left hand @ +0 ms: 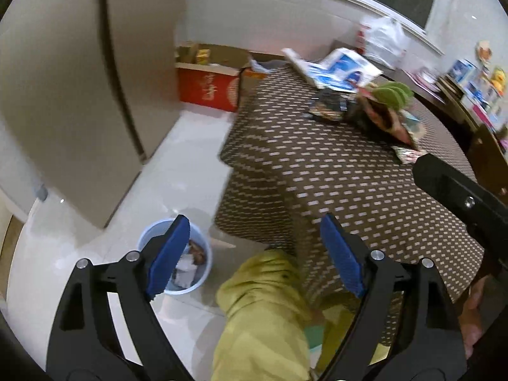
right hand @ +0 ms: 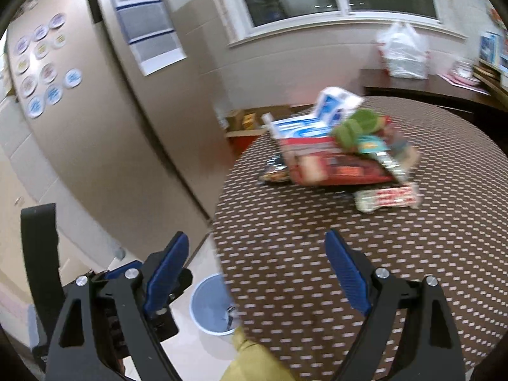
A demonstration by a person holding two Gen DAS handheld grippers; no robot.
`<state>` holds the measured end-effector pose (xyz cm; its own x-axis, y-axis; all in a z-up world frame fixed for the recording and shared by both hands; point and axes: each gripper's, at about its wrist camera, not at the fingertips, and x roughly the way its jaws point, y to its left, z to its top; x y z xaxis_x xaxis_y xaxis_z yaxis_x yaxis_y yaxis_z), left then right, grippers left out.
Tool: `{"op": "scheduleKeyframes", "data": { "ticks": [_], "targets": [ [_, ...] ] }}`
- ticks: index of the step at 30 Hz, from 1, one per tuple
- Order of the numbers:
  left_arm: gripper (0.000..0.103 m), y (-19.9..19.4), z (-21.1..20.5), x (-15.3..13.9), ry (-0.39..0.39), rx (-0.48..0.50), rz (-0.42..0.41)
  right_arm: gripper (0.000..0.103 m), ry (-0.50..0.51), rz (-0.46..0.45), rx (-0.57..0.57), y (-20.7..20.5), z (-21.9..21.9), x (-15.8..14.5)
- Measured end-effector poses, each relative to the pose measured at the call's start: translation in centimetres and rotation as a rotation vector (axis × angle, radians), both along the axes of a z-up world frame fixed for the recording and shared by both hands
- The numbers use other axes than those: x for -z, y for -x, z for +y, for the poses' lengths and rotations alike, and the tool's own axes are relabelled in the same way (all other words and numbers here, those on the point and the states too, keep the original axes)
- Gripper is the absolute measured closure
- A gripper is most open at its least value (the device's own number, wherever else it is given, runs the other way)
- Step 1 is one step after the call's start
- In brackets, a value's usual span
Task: Collect trash
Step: 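Move both empty grippers back over the table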
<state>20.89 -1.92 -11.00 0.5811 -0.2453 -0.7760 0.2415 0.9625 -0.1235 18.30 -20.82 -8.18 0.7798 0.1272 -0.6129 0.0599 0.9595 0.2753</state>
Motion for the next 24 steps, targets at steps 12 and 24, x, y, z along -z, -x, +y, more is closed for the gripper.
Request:
{"op": "scheduleKeyframes", "data": {
  "ticks": [12,24],
  "targets": [
    [0.018,-1.3,-7.0,-1.5,0.022,0.149,-0.027,0.017,-0.017,0.032,0.166,-0.9,-8.4,0.8],
    [0.017,-5.3,-9.0,-3.1,0.061,0.164,-0.05,0.017,0.064,0.041,0.093,-6.8,-9.6,-1.2]
  ]
}}
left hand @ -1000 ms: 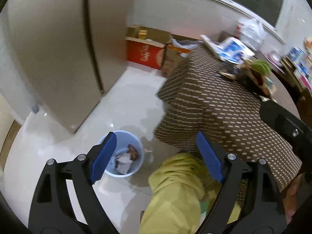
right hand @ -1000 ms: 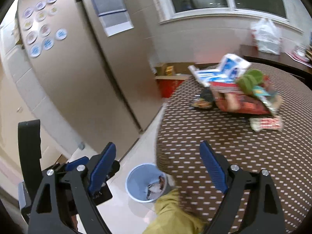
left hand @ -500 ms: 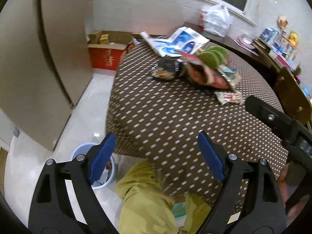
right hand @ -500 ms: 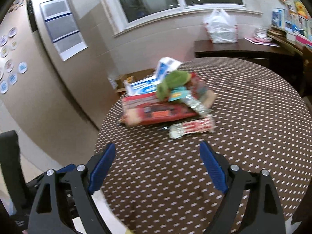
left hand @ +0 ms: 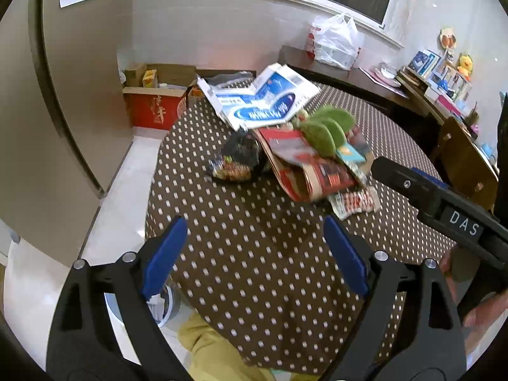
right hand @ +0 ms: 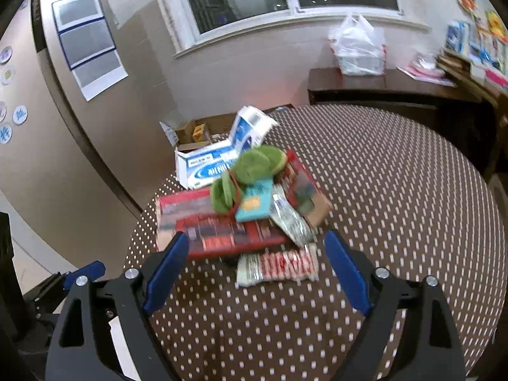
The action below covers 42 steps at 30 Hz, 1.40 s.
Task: Collect trash
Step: 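Move both empty grippers back over the table, then grasp the green plush toy with the right gripper and lift it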
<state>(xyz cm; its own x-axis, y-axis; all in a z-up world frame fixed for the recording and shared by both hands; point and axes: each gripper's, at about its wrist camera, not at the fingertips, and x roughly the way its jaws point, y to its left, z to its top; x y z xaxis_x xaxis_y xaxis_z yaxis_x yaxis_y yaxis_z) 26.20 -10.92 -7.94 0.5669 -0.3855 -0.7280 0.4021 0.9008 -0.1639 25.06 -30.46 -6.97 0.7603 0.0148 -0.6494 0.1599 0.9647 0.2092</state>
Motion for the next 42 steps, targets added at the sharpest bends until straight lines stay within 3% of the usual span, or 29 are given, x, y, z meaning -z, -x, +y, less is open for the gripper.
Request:
{"op": "scheduleKeyframes", "data": {
  "ticks": [5,9,10,11,12,13,15,22,26,30,42],
  "targets": [
    [0.017,-2.1,1.0,-0.8,0.008,-0.041,-0.025,0.017,0.063,0.022,-0.074,-4.6,1.3,-1.0],
    [0.017,-3.8,1.9,-0.9,0.024,-0.079,-0.015,0.018,0.096,0.108,-0.149,-9.0,2.5,0.2],
    [0.017,-4.1,2.1,-0.8,0.032,-0.084,-0.006,0.023,0.11,0.129,-0.135,-9.7,2.6,0.7],
    [0.017,-4.4,2.2,-0.6,0.039,-0.087,0.002,0.033,0.136,0.166,-0.124,-10.7,2.7,1.5],
    [0.017,-4.7,2.4,-0.4,0.047,-0.089,0.012,0.061,0.145,0.192,-0.12,-11.1,2.6,2.1],
    [0.017,-4.9,2.5,-0.2,0.049,-0.089,0.017,0.082,0.138,0.211,-0.107,-11.5,2.4,2.7],
    [0.017,-5.2,2.6,0.3,0.04,-0.092,0.025,0.094,0.104,0.203,-0.096,-11.3,2.0,2.9],
    [0.017,-5.7,1.8,1.3,0.064,-0.071,0.069,0.094,0.036,0.046,-0.052,-7.4,0.8,-1.4],
    [0.017,-5.0,0.9,0.7,0.083,-0.038,0.06,0.094,-0.022,-0.041,-0.066,-4.7,-0.1,-4.6],
    [0.017,-4.2,0.0,-0.2,0.096,-0.011,0.049,0.094,-0.019,-0.094,-0.05,-2.0,-0.5,-6.7],
    [0.016,-2.4,-7.0,-1.9,0.073,0.146,0.031,0.094,-0.054,-0.189,0.121,5.0,-6.3,-8.0]
  ]
}}
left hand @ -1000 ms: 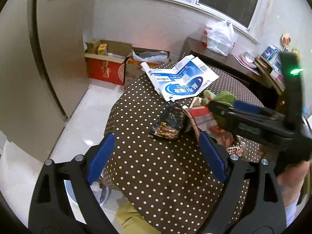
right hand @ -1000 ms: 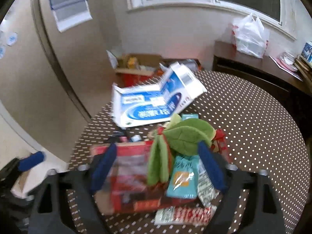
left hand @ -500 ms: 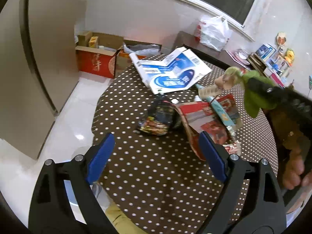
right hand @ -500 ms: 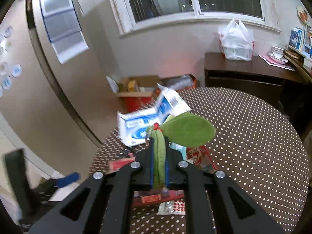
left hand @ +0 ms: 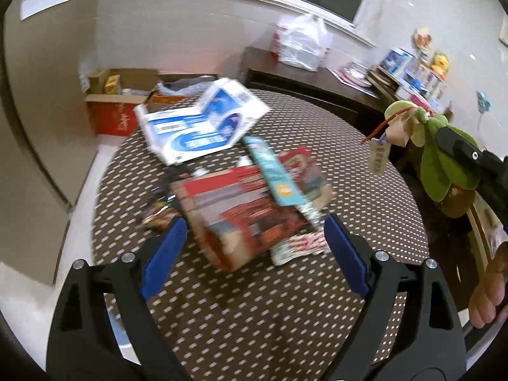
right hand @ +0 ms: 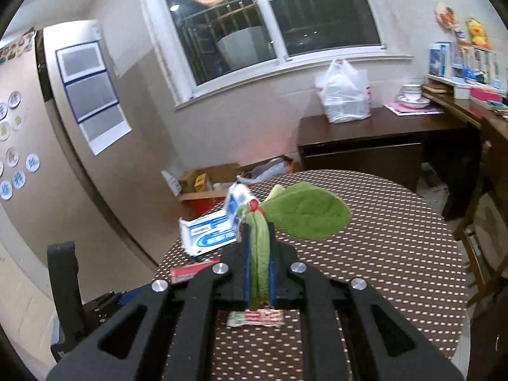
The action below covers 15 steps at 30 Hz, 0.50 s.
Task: Collect trash
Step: 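Grasp the green plush toy with the right gripper and lift it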
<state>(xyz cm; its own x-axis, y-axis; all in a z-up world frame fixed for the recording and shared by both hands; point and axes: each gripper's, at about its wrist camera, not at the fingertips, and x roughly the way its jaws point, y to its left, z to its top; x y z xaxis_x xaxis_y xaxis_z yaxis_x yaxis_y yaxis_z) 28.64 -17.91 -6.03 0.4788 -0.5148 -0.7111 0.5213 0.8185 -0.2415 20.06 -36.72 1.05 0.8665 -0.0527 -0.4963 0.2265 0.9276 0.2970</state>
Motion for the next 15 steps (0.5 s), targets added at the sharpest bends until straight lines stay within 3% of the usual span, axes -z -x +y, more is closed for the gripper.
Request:
{"op": "scheduleKeyframes", "data": {
  "ticks": [5,9,15],
  "targets": [
    [0.016,-1.2,-3.3,0.5,-0.046,0.016,-0.013,0.094,0.028,0.028,0.034,0.2,-2.1,1.3],
    [0.016,-3.1,-7.2,1.7,-0.127,0.061,-0.017,0.094,0.037,0.071,0.043,-1.0,-3.5,2.9],
    [0.04,-5.4,-9.9,3.8,-0.212,0.059,0.017,0.094,0.032,0.133,0.072,-2.4,-4.9,5.2]
  ]
}}
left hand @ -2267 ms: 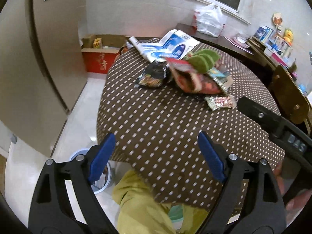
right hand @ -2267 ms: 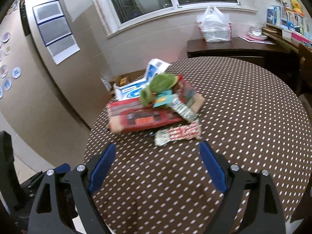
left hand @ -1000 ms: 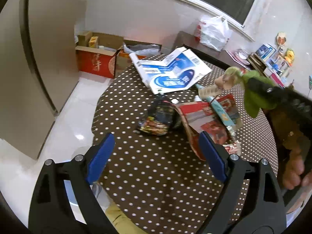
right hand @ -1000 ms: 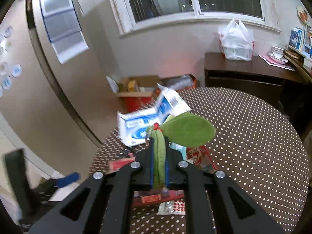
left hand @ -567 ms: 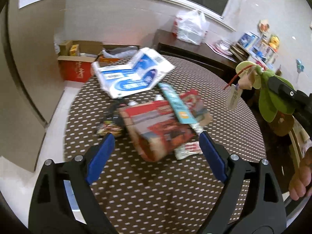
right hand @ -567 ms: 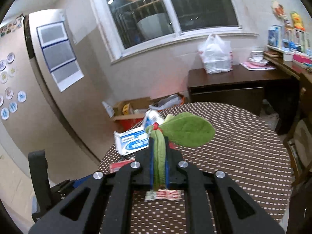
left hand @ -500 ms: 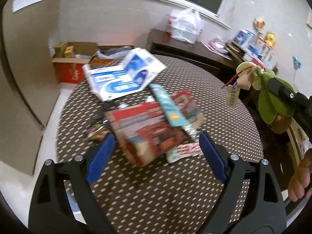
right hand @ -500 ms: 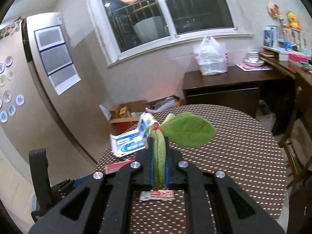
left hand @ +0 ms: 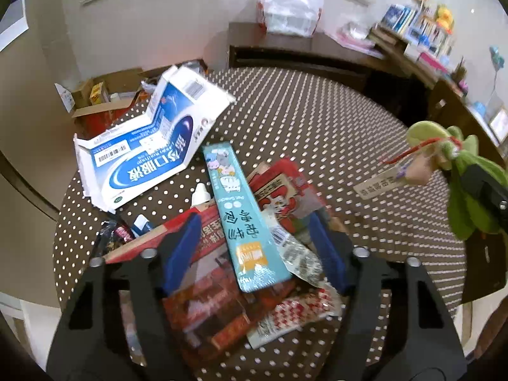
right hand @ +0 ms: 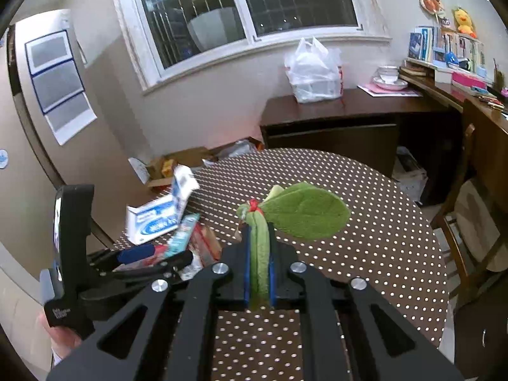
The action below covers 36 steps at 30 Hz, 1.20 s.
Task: Collect trash
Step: 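Grasp the green plush toy with the right gripper and lift it, then grasp the blue toothpaste tube with the left gripper while right holds the plush toy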
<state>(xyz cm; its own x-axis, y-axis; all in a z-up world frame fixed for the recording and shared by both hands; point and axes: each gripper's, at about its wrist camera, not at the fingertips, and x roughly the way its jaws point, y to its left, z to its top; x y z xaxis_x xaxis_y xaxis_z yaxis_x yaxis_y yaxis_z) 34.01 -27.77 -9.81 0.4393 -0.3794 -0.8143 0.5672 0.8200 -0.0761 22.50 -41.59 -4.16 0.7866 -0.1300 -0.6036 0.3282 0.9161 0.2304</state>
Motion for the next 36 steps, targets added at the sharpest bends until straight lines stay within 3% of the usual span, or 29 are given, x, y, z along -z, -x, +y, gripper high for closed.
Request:
{"op": "scheduleKeyframes", "data": {
  "ticks": [2,3,4,7,17,36],
  "targets": [
    [0.041,-0.1,-0.1,0.4,-0.025,-0.004,-0.015,0.094,-0.002,0.006,0.004,0.1,-0.1,0.5],
    [0.062,0.1,-0.1,0.3,-0.038,-0.012,-0.035,0.094,0.0,0.01,0.001,0.1,0.0,0.7],
    [0.072,0.2,-0.1,0.3,-0.052,-0.025,-0.036,0.094,0.004,0.012,0.0,0.1,0.1,0.8],
    [0.074,0.5,-0.2,0.2,-0.048,0.014,-0.027,0.094,0.008,0.015,-0.004,0.2,0.6,0.9],
    [0.075,2.1,1.2,-1.6,-0.032,-0.01,-0.053,0.094,0.005,-0.008,-0.01,1.6,1.7,0.2],
    [0.076,7.8,7.1,-9.1,0.05,-0.023,-0.223,0.094,0.019,-0.094,-0.066,4.9,6.5,-3.4]
  ]
}}
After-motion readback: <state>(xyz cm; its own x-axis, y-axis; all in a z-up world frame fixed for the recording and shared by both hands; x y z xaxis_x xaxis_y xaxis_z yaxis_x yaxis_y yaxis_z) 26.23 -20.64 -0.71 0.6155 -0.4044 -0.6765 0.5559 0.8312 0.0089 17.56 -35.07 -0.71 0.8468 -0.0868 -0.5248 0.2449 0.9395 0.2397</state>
